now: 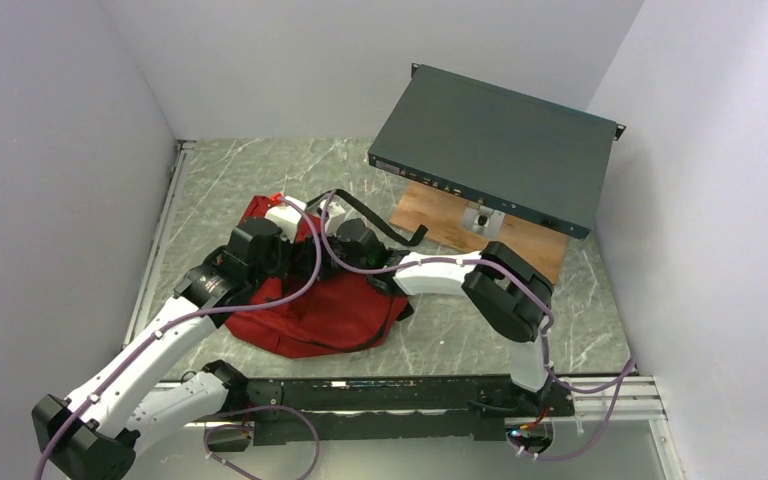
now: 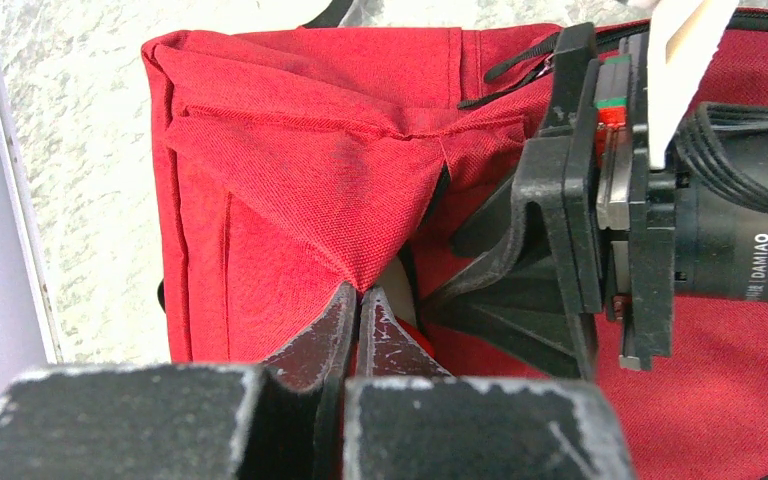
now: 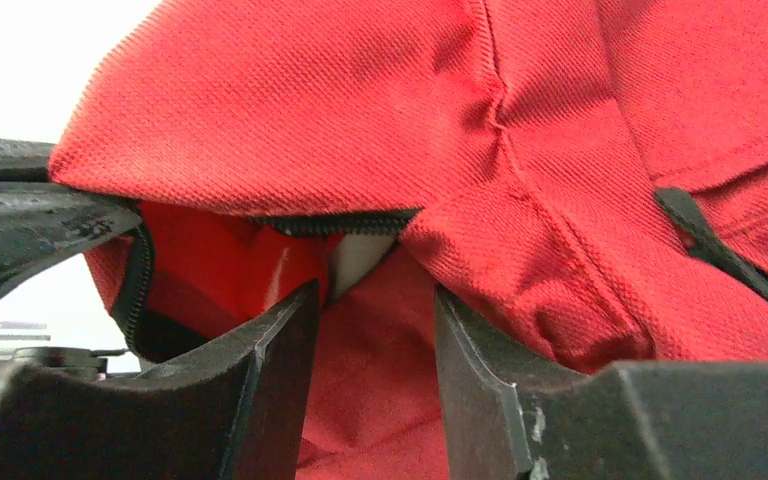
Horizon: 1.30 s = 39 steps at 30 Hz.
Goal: Pack the student bag
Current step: Place the personal item in the student bag.
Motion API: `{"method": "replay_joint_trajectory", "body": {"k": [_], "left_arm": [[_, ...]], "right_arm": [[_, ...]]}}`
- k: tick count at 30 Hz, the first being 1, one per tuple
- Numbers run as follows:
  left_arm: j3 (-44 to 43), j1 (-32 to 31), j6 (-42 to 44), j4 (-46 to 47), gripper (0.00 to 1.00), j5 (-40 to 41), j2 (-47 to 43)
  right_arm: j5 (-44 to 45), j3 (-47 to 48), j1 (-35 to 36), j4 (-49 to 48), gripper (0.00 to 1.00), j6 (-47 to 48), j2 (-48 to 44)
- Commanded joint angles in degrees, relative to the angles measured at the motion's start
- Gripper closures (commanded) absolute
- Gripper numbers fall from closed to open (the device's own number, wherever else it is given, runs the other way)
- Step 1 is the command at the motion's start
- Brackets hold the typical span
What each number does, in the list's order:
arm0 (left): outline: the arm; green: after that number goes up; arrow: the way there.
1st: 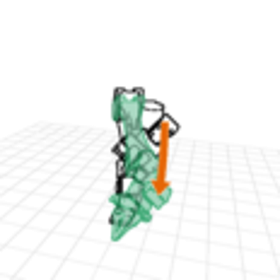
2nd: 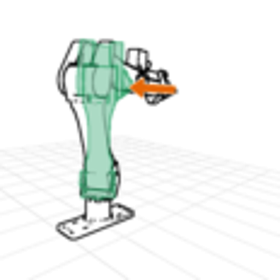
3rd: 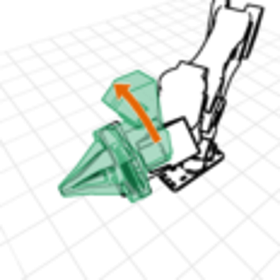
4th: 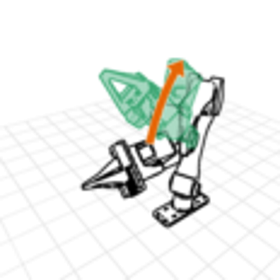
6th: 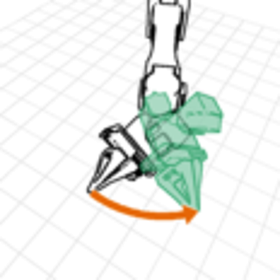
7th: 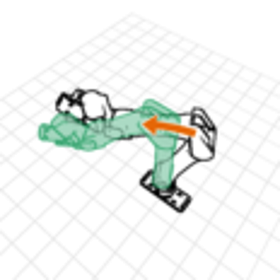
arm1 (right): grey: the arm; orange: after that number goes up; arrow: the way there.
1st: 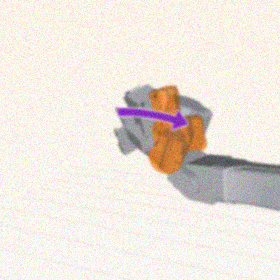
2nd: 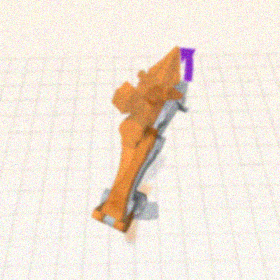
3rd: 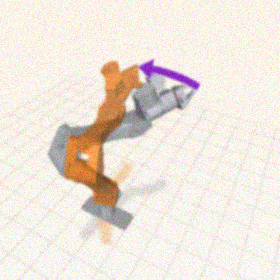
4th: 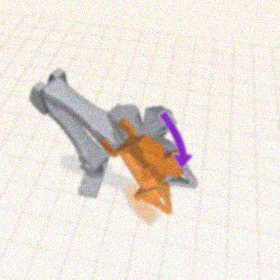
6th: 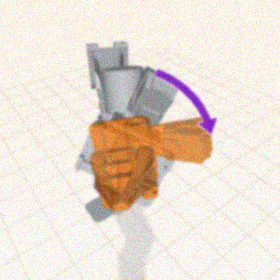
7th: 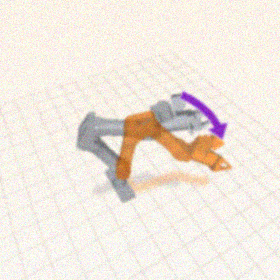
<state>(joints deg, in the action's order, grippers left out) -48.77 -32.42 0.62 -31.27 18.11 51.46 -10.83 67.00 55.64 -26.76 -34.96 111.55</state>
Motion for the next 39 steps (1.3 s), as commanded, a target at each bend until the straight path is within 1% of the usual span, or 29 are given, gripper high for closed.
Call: {"method": "replay_joint_trajectory", "body": {"k": [1, 2, 7, 10, 13, 14, 16, 19, 22, 27, 28, 30, 31, 35, 37, 39], "left_arm": [[-2.6, 0.3, -0.2, 1.5, 1.00, 1.2, -1.5], [-2.7, 0.4, -0.3, 1.4, 1.00, 1.0, -1.3], [-3.0, 0.4, -0.2, 1.1, 1.00, 0.3, -0.4], [-2.9, 0.3, -0.3, 1.3, 1.00, -0.3, -0.3], [-2.9, 0.3, -0.3, 1.1, 1.00, -0.8, 0.6], [-3.2, 0.4, -2.1, 0.7, 1.00, -0.9, 1.0], [-3.3, 0.3, -2.3, 0.7, 1.00, -1.5, 1.5], [-3.4, 0.3, -2.4, 0.8, 1.00, -1.9, 1.5], [-3.1, 0.4, -2.4, 1.1, 1.00, -1.5, 0.8], [-3.0, 0.3, -2.3, 1.3, 1.00, -1.6, 0.4], [-3.2, 0.4, -2.3, 1.2, 1.00, -1.7, 0.4], [-3.1, 0.3, -2.2, 1.4, 1.00, -2.0, 0.3], [-3.2, 0.4, -2.2, 1.3, 1.00, -2.1, 0.3], [-3.3, 0.6, -2.3, 1.0, 1.00, -2.1, 0.0], [-3.1, 0.7, -2.3, 1.2, 1.00, -1.9, -0.6], [-2.8, 0.7, -2.2, 1.7, 1.00, -1.9, -1.1]], "right_arm": [[3.2, -0.8, -0.7, 5.2, 0.52, 2.2, -4.8], [3.4, -1.5, -0.7, 4.9, 0.52, 1.8, -5.4], [4.3, -2.1, -0.8, 4.0, 0.40, -3.1, -5.0], [2.5, -2.4, -0.8, 0.7, 0.39, -6.7, -3.7], [3.0, -2.8, -0.8, -0.2, 0.39, -7.2, -3.7], [3.7, -2.2, -0.9, 1.8, 0.38, -7.2, -3.5], [7.0, -0.6, -1.1, 4.8, 0.37, -9.2, -3.2], [12.4, 2.2, -0.7, 10.0, 0.35, -15.2, -2.1], [17.5, 5.7, 0.2, 15.7, 0.34, -17.8, -0.6], [23.2, 7.8, 1.5, 17.7, 0.33, -19.3, 0.1], [24.0, 8.4, 1.7, 18.4, 0.31, -19.6, 0.5], [26.4, 10.2, 2.4, 20.6, 0.25, -19.9, 1.6], [27.8, 11.6, 2.7, 22.3, 0.24, -19.9, 2.4], [35.0, 18.1, 4.1, 28.1, 0.24, -19.9, 6.8], [38.6, 21.3, 4.4, 31.9, 0.26, -19.9, 9.4], [41.0, 22.0, 4.8, 32.2, 0.28, -19.1, 10.6]]}}
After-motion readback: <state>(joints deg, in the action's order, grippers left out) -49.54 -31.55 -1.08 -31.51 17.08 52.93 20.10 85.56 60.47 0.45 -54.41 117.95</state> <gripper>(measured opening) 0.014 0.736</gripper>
